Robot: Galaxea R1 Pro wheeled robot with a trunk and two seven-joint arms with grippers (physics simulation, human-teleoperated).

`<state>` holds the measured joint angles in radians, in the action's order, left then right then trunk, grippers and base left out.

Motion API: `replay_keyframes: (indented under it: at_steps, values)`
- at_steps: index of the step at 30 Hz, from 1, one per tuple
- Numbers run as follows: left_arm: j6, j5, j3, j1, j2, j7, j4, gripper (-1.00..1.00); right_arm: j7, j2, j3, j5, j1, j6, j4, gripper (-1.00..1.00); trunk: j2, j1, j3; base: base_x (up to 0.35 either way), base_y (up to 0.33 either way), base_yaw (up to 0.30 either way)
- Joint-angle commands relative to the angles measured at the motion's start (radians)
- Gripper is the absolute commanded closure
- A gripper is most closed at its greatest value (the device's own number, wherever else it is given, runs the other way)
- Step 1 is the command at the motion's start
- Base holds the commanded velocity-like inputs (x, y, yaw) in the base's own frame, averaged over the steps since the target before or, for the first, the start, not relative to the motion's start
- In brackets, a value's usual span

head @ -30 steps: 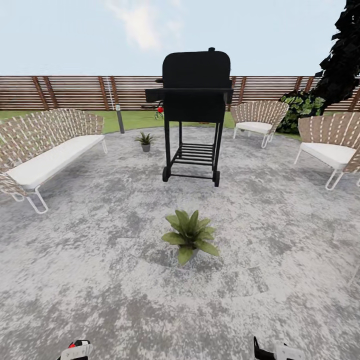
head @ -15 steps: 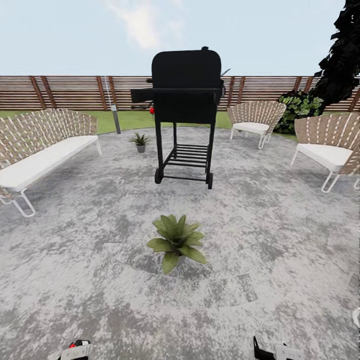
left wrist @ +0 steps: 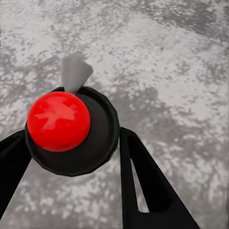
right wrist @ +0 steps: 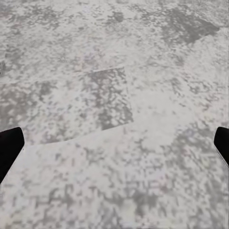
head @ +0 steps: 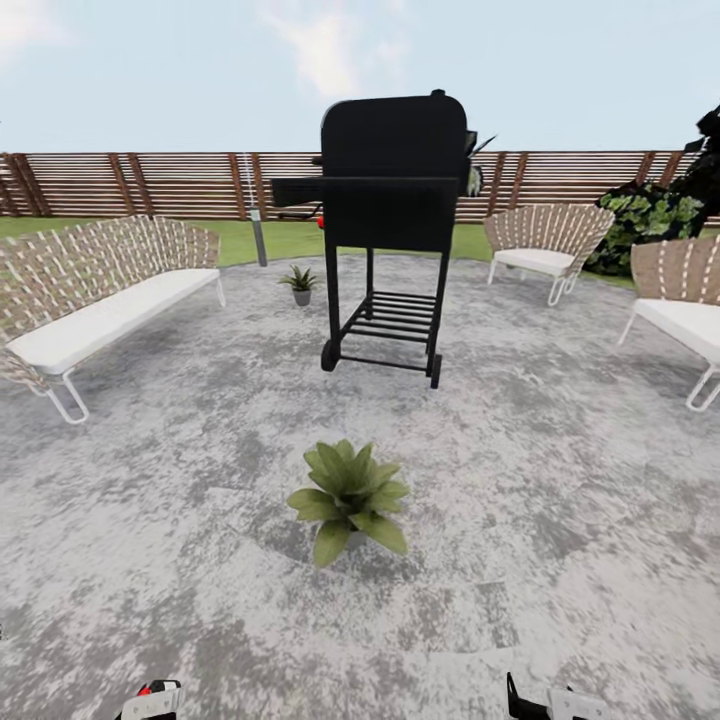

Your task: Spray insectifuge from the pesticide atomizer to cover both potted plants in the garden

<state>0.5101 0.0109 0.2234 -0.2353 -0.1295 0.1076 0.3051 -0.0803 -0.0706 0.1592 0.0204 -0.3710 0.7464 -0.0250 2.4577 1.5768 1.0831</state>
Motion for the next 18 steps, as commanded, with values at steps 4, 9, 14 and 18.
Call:
replay_keyframes:
  at_steps: [4,9,14,18]
  values:
    - [0.002,0.001,0.008,-0.001,0.001,0.011,-0.001,1.00,-0.002,0.000,0.002,0.003,0.000,0.002,0.000,-1.00,0.000,0.000,0.001,0.221,-0.197,0.232]
    - [-0.004,-0.016,-0.003,-0.001,0.009,0.017,-0.001,1.00,-0.001,0.000,-0.007,0.014,0.000,0.002,-0.001,-1.00,0.000,0.000,0.001,0.026,-0.019,0.023]
    - [-0.006,-0.063,-0.053,-0.006,0.003,0.031,0.001,1.00,-0.001,0.004,-0.117,0.111,0.000,0.000,-0.018,-1.00,0.000,0.000,0.001,0.004,-0.003,0.003]
    - [-0.011,-0.174,-0.159,-0.015,0.001,0.158,0.009,1.00,0.006,0.020,-0.177,0.207,-0.001,-0.048,-0.135,-1.00,0.000,0.000,0.001,0.000,0.000,0.000]
